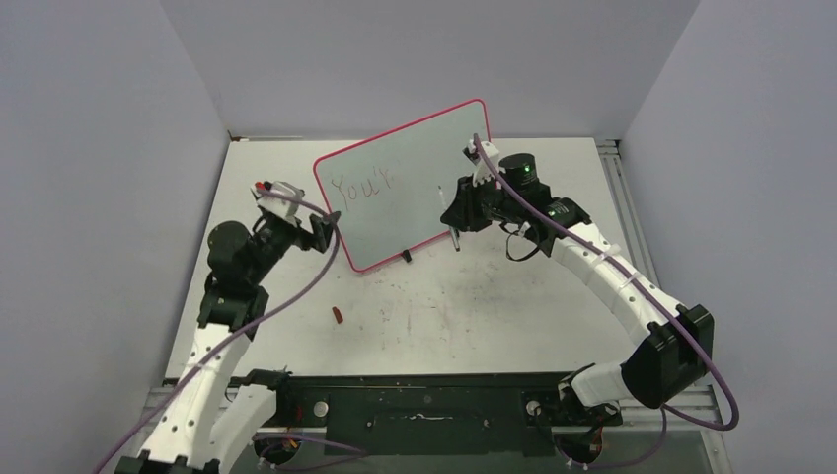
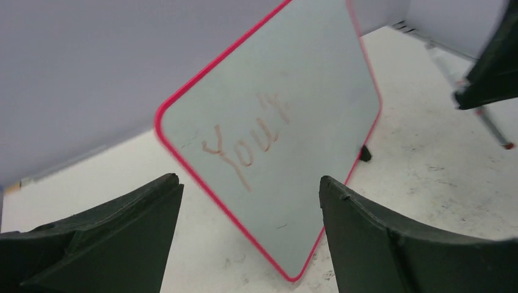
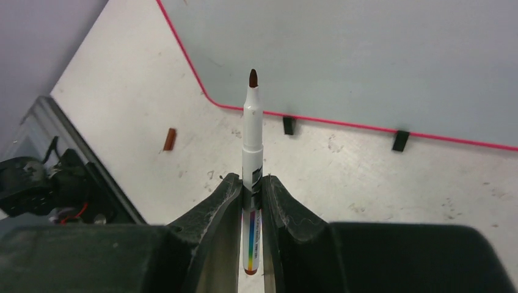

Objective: Write a sentence on the whiteboard

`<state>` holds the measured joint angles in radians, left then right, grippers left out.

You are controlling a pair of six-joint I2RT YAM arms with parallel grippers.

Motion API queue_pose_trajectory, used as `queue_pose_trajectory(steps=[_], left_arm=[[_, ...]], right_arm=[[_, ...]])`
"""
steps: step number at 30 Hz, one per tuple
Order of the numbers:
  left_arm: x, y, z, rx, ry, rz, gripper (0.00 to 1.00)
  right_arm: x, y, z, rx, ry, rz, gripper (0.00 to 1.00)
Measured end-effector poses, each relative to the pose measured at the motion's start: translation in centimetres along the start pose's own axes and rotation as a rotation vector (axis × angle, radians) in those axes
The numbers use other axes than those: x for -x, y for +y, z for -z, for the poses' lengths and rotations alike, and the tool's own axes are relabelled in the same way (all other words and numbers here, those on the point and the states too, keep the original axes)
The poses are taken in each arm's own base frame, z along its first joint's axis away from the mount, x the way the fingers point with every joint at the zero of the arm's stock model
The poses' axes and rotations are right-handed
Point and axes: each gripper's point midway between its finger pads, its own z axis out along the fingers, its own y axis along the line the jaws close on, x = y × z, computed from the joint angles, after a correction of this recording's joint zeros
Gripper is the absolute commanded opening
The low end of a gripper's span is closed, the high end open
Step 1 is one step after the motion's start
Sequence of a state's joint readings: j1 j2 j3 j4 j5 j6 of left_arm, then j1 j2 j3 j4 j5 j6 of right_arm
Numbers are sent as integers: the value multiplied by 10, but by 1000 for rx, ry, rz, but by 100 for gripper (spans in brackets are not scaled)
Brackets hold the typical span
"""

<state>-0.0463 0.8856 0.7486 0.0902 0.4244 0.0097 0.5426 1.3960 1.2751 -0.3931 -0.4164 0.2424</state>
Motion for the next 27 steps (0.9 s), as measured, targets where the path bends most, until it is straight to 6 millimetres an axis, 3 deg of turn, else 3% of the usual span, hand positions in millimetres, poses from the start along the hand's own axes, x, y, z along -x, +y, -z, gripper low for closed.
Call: queue_pose_trajectory(steps=[2,4,7,10,15,17,20,27], left_arm=[[25,-42,16,-73,-92,-106,82],[37,-76,30,-150,-153,-174,82],[40,-114,46,-250,-182,-245,83],[22,-154,57,-381,-141,-293,82],[-36,-221,75,-620,28,-408,78],[-59,-237,81,-681,96,-469,76],[-85,-245,86,-727,178,-538,72],[-101,-262,94,-806,235,-610,69]], right_arm=[[-10,4,6,69,41,-64,5],[-22,14,12,148,87,-121,5],[-44,37,23,281,182,-189,5],[-66,58,36,383,288,-231,5],[-112,95,55,468,484,-241,5],[-132,111,62,496,564,-233,5],[-152,126,72,528,649,-236,5],[-169,134,84,541,731,-254,5]])
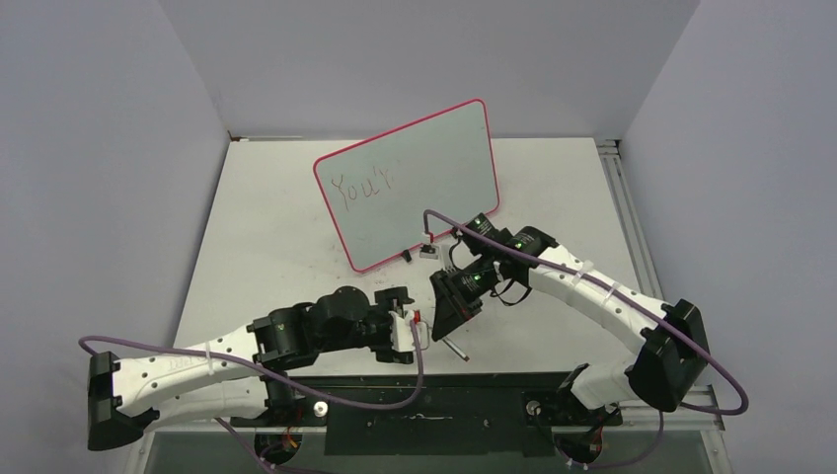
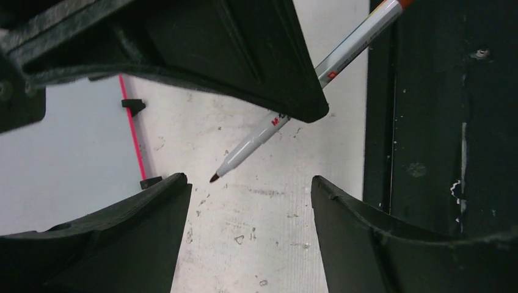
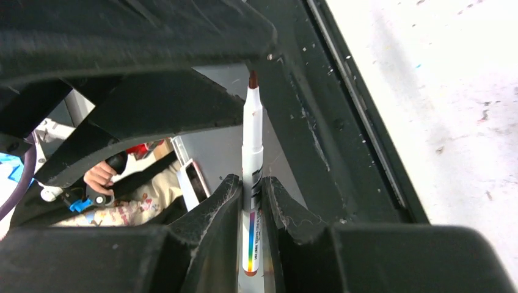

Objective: Write a sentence on the whiteboard

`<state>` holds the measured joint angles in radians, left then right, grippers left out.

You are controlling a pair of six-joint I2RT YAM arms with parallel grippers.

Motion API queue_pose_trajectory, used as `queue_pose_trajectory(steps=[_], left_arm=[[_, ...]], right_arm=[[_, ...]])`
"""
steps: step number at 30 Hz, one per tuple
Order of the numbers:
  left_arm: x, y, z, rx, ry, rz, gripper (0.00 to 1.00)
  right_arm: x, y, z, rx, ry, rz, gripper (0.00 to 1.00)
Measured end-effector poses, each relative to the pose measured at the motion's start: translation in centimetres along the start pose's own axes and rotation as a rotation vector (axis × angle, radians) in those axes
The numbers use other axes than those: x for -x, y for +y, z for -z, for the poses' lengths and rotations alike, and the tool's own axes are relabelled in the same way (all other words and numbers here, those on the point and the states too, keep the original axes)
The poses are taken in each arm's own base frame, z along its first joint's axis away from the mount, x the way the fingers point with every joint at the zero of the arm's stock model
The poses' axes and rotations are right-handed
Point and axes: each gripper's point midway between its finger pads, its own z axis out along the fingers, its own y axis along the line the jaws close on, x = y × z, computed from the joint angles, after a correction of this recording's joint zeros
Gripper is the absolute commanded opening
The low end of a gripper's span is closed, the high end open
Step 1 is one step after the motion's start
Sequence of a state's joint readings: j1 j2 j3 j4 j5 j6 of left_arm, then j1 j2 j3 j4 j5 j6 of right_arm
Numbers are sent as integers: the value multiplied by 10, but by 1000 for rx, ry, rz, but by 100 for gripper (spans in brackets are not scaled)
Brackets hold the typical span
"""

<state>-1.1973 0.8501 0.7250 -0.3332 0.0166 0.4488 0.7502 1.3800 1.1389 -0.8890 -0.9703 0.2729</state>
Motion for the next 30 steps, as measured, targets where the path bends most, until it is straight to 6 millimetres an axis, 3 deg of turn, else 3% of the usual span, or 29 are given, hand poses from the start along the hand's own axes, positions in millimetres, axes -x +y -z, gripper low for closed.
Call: queue_pose_trajectory(steps=[11,15,21,30], left_arm=[[13,-24,-12,-105,18,-58,41],[16,-34,-15,-152,28,-63,39],[17,-49,-21,-208,50,-71,25],[15,-50,-26,-199,77,-39,0]], right_arm=[[-20,7,-17,21,108,9,5],[-20,7,-17,27,109,12,5],[-22,8,-16,28,117,4,5],[-15,2,-7,35,88,-43,6]])
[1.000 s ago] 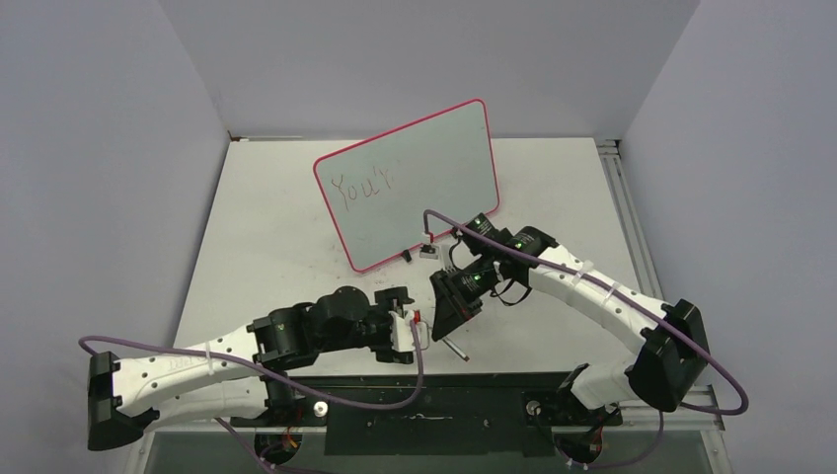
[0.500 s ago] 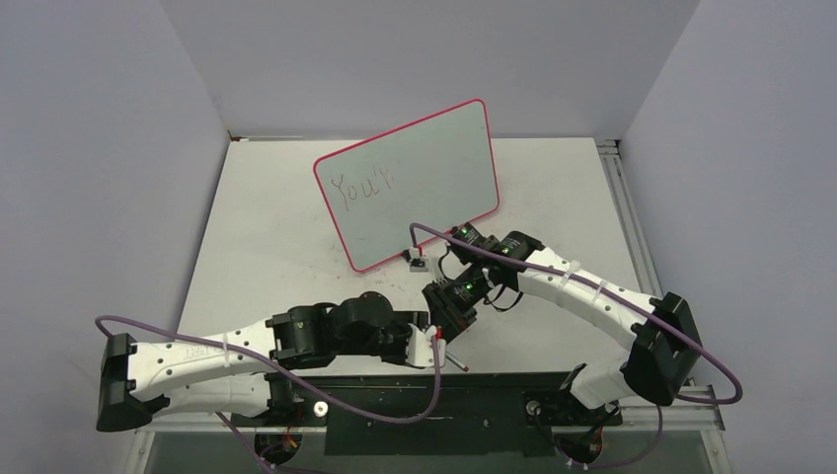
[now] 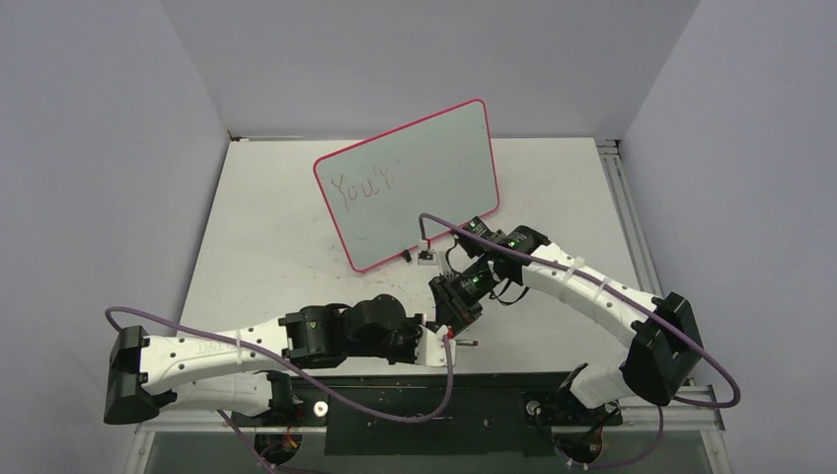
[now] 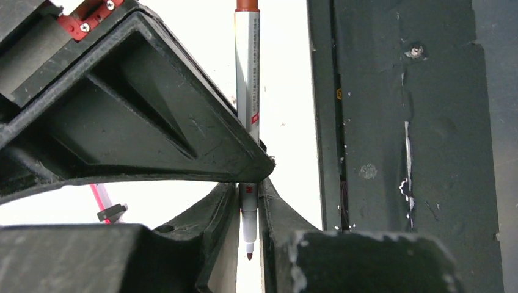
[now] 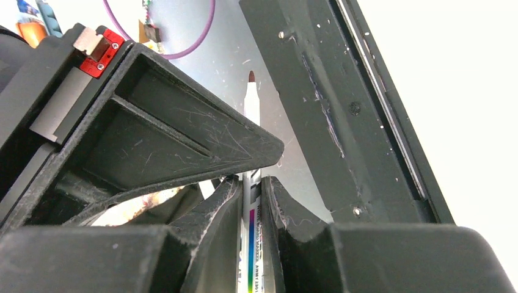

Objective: Write a sentence on the whiteboard

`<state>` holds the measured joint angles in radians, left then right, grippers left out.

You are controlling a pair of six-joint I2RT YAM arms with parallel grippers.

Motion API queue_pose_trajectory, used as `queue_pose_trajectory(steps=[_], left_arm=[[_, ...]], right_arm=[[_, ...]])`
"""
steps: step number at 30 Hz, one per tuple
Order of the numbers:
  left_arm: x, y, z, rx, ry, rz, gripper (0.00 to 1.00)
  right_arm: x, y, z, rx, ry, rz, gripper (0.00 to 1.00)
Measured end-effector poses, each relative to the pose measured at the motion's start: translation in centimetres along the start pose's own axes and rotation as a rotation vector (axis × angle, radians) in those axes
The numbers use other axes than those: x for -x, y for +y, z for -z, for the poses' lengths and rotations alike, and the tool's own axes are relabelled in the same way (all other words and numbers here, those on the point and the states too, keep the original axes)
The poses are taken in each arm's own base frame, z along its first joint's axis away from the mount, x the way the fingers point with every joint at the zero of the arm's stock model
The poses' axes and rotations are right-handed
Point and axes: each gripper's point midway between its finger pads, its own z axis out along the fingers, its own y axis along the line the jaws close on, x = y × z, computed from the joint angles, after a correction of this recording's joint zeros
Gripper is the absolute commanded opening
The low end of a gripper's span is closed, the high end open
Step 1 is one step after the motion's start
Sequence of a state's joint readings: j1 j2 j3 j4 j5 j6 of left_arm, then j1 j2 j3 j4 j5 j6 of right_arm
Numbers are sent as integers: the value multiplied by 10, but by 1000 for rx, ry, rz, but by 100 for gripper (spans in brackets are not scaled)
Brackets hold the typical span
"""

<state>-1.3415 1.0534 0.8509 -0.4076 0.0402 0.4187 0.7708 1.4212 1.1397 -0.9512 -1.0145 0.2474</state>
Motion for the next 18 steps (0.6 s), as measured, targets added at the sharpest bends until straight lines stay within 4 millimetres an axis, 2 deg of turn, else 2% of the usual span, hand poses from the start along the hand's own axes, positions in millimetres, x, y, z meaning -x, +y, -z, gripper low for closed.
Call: queue_pose_trajectory(steps=[5,10,15,18], left_arm=[[2,6,-2,47,-15,55,0],[2,13,-6,102,-50,138,0],[4,26,-5,120,-94,252,0],[-5,25,-5,81,-94,326,0]], right_arm=[[6,-2,7,15,-29,-19,7],[13,-6,15,11,-70,-42,14],[26,-5,27,8,-146,-18,29],[35,-3,33,9,-196,19,39]])
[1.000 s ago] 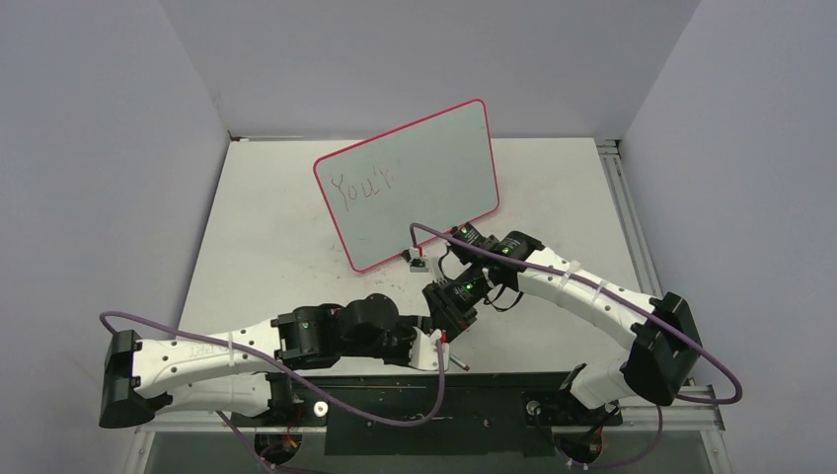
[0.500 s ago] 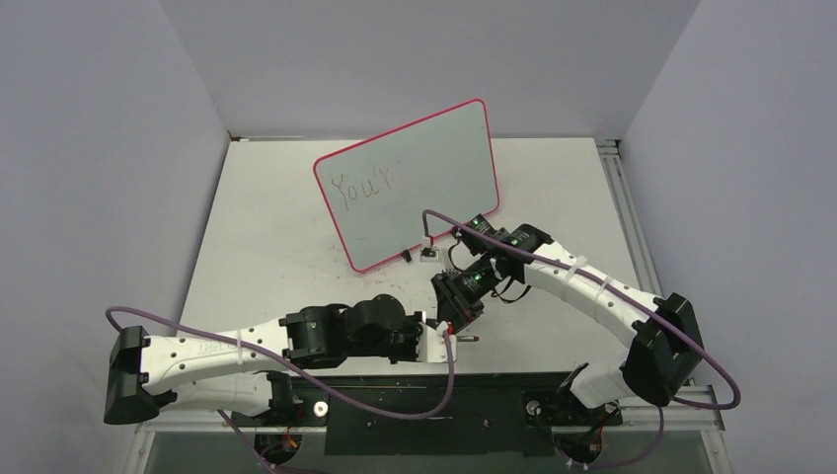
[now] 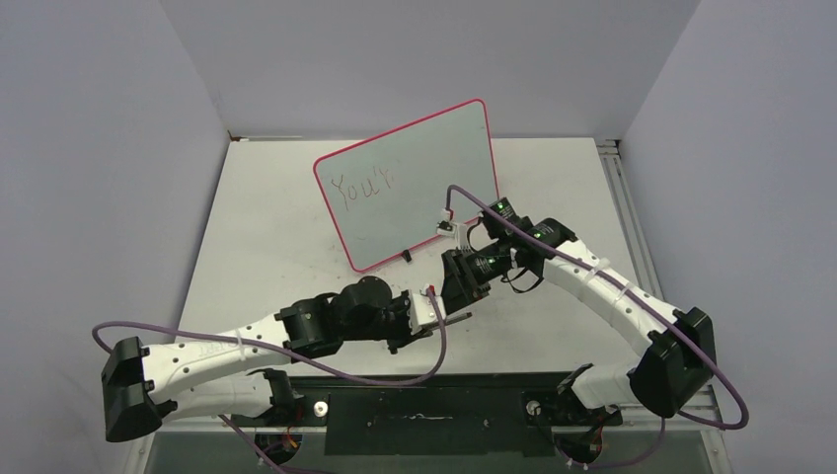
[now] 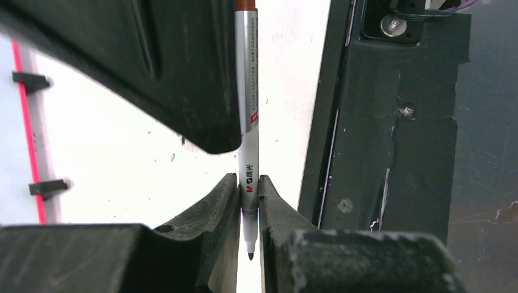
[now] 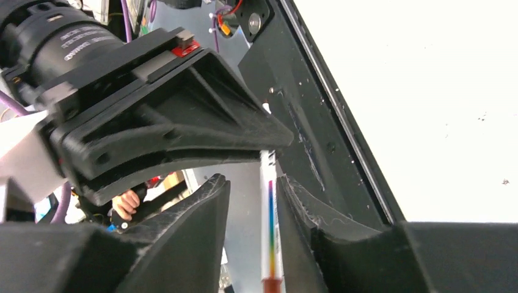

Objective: Write a sentence on the whiteboard

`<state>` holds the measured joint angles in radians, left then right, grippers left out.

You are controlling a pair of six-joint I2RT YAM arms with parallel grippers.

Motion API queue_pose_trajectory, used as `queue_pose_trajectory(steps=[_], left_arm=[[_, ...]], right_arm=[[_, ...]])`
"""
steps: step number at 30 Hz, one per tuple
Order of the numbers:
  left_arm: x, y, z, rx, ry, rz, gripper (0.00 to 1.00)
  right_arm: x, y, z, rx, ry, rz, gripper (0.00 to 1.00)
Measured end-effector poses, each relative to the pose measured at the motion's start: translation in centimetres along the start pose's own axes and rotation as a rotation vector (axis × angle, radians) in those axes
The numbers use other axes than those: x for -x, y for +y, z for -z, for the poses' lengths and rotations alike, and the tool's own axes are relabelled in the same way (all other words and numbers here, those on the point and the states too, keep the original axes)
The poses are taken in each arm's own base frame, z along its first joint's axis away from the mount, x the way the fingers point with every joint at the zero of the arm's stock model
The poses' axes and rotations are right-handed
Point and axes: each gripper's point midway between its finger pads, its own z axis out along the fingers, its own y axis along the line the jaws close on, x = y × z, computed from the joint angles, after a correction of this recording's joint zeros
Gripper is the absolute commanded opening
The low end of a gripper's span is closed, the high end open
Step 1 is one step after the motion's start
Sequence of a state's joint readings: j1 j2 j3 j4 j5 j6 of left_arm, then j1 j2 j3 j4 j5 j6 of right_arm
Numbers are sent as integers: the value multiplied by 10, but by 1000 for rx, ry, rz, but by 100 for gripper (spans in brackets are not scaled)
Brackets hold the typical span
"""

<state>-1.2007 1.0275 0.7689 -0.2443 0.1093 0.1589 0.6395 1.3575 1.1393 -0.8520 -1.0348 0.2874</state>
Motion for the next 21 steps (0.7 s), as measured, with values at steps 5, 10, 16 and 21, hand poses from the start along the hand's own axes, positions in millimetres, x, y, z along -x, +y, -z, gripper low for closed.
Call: queue_pose_trajectory(steps=[5,10,16,21], left_arm=[[-11,2,1,-29,22,64,0],[-12,-2,2,-52,19,80,0],[-14,7,7,-46,11,108,0],[-13,9,8,-49,4,115,0]], right_arm=[[10,2,5,-7,-52,31,54],[15,1,15,-24,-101,58,57],[8,-9,18,-28,-109,50,61],[1,-11,16,-22,-104,39,58]])
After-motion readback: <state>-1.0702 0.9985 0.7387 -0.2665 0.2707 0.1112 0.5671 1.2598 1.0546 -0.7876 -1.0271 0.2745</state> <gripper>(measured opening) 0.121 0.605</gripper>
